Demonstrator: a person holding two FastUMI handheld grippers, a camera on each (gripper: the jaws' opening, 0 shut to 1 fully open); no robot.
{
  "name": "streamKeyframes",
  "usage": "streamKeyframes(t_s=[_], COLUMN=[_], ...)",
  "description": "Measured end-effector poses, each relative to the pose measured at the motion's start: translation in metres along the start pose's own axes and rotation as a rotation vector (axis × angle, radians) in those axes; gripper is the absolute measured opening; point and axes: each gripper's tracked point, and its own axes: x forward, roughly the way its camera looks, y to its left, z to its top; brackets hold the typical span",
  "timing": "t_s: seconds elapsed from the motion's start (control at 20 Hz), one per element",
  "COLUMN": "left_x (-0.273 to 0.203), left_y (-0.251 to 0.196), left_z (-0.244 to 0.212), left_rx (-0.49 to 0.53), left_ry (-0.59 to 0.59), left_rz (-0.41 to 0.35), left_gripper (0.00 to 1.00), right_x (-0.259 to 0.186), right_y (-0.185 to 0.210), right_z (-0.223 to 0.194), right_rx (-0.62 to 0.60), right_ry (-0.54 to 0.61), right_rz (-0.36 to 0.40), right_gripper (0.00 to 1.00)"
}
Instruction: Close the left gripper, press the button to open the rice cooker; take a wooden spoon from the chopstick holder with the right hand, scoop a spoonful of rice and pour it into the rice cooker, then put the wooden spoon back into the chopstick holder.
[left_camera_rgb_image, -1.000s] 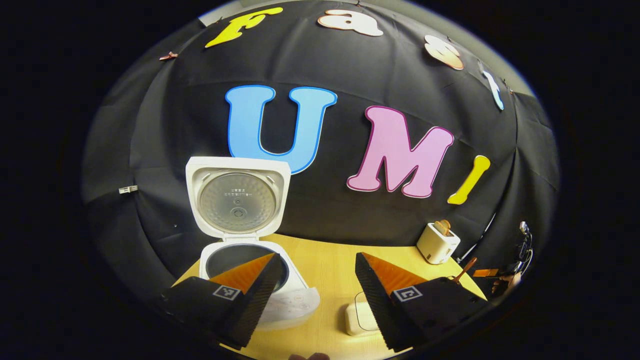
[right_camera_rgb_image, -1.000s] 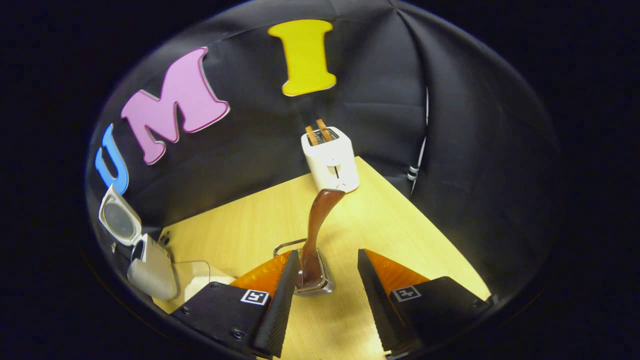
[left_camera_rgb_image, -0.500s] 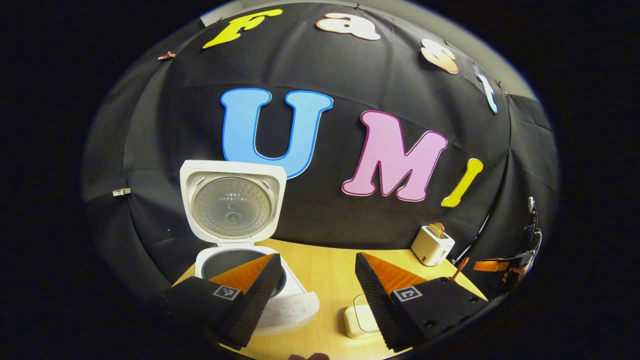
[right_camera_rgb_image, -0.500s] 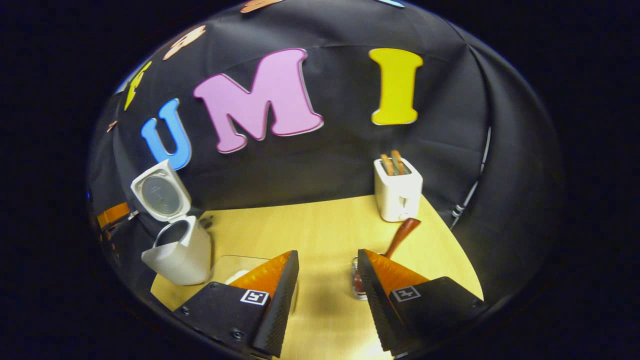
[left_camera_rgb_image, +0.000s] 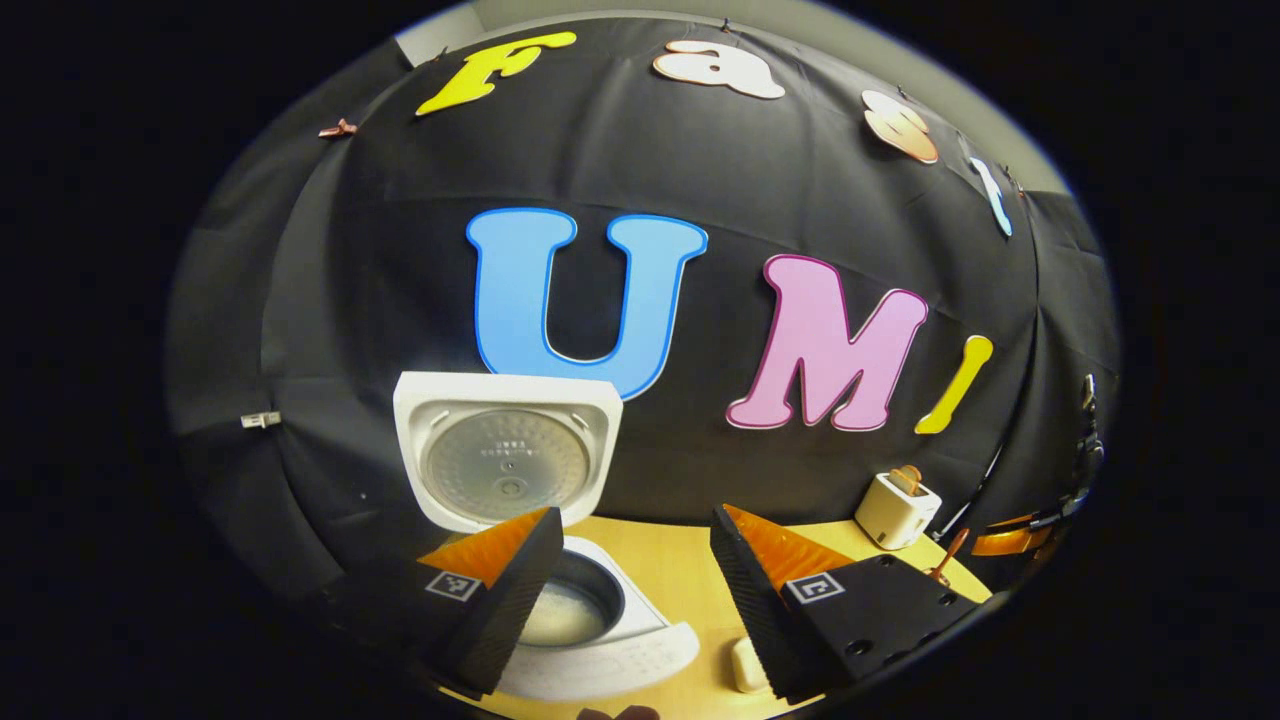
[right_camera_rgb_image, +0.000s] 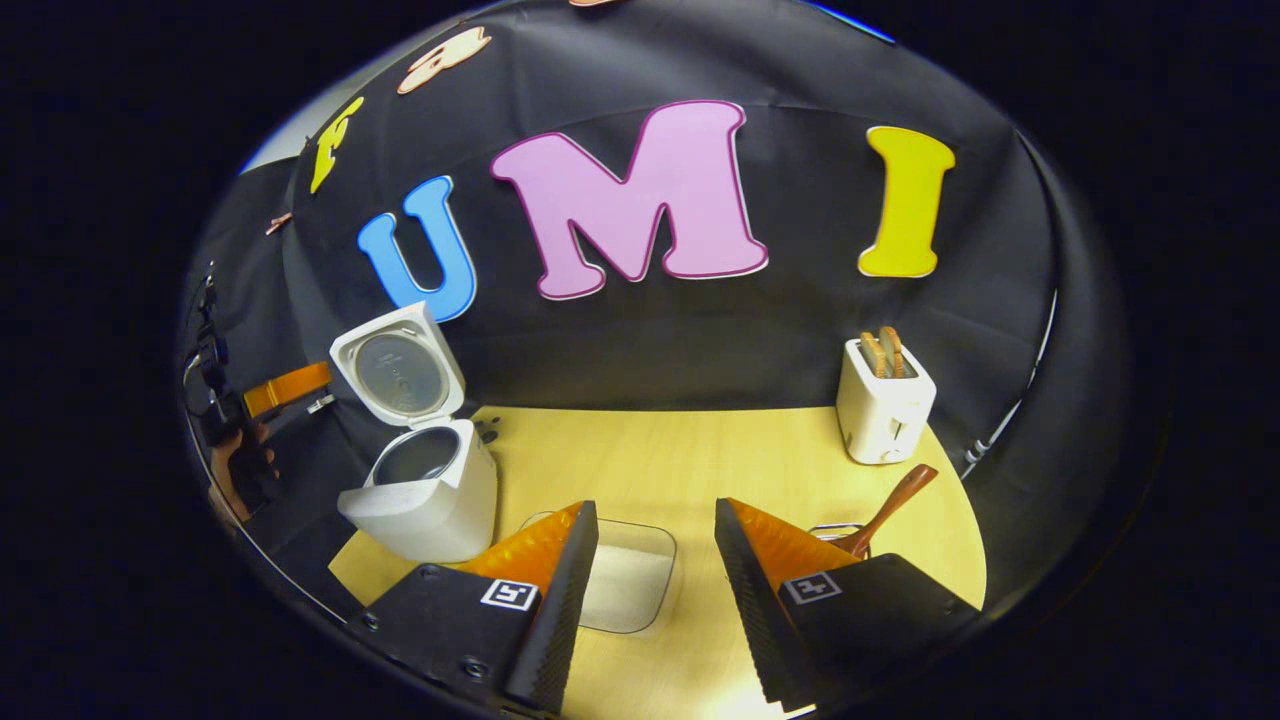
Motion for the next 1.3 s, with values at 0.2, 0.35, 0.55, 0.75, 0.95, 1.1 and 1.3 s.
streamKeyframes(t_s=[0.2,0.35,0.55,0.75,0.95,1.1,1.3], left_x=[0.023,0.041,0.067,0.098,0.130,0.153,0.185], left_y=[0.018,0.033,0.051,0.071,0.087,0.093,0.113], left_z=[0.032,0.056,0.085,0.107,0.112,0.109,0.099], left_rx=[-0.002,0.042,0.087,0.112,0.151,0.206,0.214], left_ry=[-0.040,-0.079,-0.124,-0.150,-0.143,-0.133,-0.104], left_rz=[0.013,0.032,0.059,0.099,0.122,0.135,0.180], left_gripper=[0.95,0.95,0.95,0.94,0.95,0.95,0.93], right_x=[-0.002,-0.002,-0.005,-0.005,-0.005,-0.006,-0.007], right_y=[0.030,0.044,0.063,0.070,0.077,0.077,0.073], right_z=[0.002,0.009,0.011,0.008,0.003,0.002,-0.006], right_rx=[-0.018,-0.057,-0.067,-0.068,-0.046,-0.040,-0.024], right_ry=[-0.003,-0.031,-0.026,-0.017,0.004,-0.001,0.019], right_rz=[0.058,0.069,0.100,0.093,0.089,0.073,0.046], right_gripper=[0.59,0.98,0.98,0.99,0.99,0.99,0.99])
